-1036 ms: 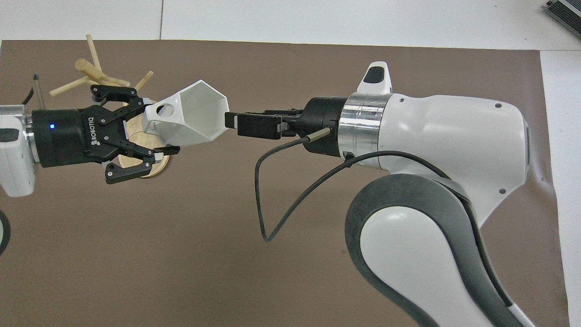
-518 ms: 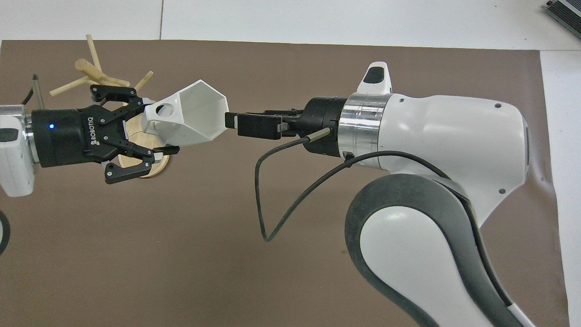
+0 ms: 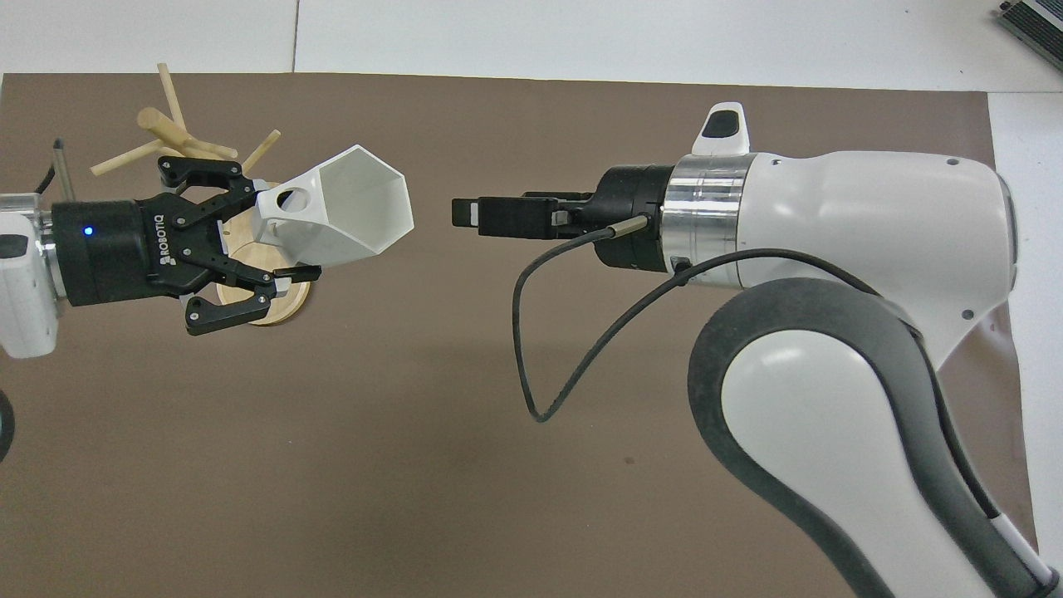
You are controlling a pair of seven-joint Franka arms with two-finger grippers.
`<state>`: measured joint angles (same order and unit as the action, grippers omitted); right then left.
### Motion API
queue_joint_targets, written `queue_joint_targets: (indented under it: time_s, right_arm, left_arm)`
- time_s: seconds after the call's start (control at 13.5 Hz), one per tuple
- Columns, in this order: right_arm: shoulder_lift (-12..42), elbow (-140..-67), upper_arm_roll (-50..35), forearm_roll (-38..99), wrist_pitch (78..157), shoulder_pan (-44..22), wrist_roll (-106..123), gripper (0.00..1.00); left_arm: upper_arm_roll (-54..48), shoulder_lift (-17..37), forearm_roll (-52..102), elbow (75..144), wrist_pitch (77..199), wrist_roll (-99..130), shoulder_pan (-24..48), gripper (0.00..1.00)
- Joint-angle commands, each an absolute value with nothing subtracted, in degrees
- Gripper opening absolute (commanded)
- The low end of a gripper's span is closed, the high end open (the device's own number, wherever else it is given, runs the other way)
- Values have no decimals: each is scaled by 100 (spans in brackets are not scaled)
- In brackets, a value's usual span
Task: Hang cup on rack
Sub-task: 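Draw the right gripper back while the left gripper holds the cup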
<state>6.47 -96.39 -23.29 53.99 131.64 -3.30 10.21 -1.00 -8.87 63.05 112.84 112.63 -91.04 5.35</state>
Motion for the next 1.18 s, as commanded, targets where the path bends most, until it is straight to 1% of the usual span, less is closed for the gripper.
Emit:
queue_joint_targets:
  time_s: [0.0, 0.15, 0.44, 0.59, 0.67, 0.74, 0.89, 0.96, 1.11]
  right_arm:
    - [501, -9756, -2364, 5326, 13078, -264, 870, 100]
    - [466, -9773, -2364, 5326, 13078, -264, 870, 100]
    - [457, -9817, -2347, 5326, 13078, -237, 870, 100]
    - [431, -9948, -2312, 5100, 13087, -63, 861, 100]
    - [352, -10141, -2312, 4506, 13087, 130, 861, 100]
    - [334, -10290, -2312, 3621, 13078, 428, 870, 100]
    - [299, -10397, -2294, 2002, 12851, 1025, 914, 100]
    - [299, -10397, -2294, 1508, 12693, 1272, 940, 100]
    - [290, -10397, -2250, 1083, 12307, 1651, 932, 100]
  left_arm:
    - [-97, -1063, 6110, 11470, 11320, -9114, 414, 0]
    - [-97, -1072, 5855, 11539, 11399, -9114, 360, 0]
    - [-105, -1186, 5783, 11900, 11996, -9009, 369, 0]
    - [-114, -1195, 5661, 11971, 12216, -8747, 378, 0]
    - [-114, -1195, 5504, 11971, 12286, -8562, 378, 0]
    - [-123, -1195, 5415, 11997, 12374, -8369, 378, 0]
    - [-123, -1195, 5266, 12067, 12620, -8035, 387, 0]
    - [-123, -1187, 5152, 12093, 12734, -7877, 387, 0]
    - [-123, -1187, 5002, 12138, 12849, -7447, 404, 0]
